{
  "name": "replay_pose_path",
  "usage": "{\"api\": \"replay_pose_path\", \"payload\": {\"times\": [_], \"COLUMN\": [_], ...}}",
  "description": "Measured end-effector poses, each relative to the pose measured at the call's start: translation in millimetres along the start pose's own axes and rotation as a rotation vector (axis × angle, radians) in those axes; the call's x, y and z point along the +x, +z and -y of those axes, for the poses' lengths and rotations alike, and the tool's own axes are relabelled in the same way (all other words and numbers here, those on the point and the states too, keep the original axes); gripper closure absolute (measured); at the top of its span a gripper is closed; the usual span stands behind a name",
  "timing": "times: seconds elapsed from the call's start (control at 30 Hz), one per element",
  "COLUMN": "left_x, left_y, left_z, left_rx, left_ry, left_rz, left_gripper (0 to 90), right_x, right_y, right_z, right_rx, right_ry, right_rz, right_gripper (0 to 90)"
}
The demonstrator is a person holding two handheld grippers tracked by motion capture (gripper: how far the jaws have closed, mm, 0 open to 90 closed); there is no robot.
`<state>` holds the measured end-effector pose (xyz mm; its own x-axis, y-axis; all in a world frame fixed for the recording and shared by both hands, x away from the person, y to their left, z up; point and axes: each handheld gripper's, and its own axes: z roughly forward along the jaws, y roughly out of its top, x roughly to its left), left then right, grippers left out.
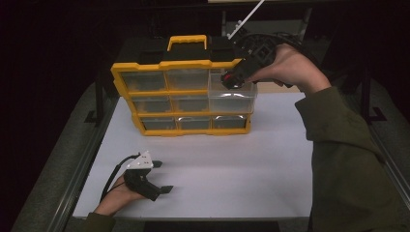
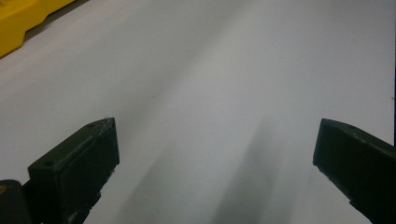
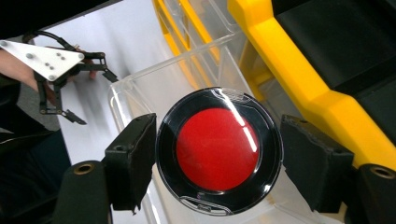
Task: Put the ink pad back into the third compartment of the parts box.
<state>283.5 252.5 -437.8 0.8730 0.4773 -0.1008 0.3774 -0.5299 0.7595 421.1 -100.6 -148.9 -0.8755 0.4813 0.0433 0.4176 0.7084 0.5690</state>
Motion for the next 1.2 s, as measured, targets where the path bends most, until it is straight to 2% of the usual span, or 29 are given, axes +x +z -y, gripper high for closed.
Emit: {"api": "replay_pose_path", "payload": {"times": [0.3,0.67,0.87,1.2], "left_x": [-0.3,0.7,-0.5,-1.3], "left_y": [0.7,2.7,3.7,5.2], "left_z": [-1.3,0.2,0.2,0.0], "left_rx": [0.001,0.012,0.014,0.019], "left_ry": [-0.003,-0.002,0.001,0.004], "left_rz": [0.003,0.002,0.007,0.011], "left_gripper": [0.0,0.0,0.0,0.0], "right_x": [1.7,3.7,5.5,3.7], "right_y": [-13.3,-37.1,-35.0,-18.9], "right_z": [7.6,41.0,61.1,93.4], "right_rx": [-0.045,-0.07,-0.071,-0.076], "right_ry": [0.002,0.018,0.033,0.057], "right_rz": [0.017,0.041,0.043,0.037], "right_gripper": [25.3,22.9,21.3,17.7]}}
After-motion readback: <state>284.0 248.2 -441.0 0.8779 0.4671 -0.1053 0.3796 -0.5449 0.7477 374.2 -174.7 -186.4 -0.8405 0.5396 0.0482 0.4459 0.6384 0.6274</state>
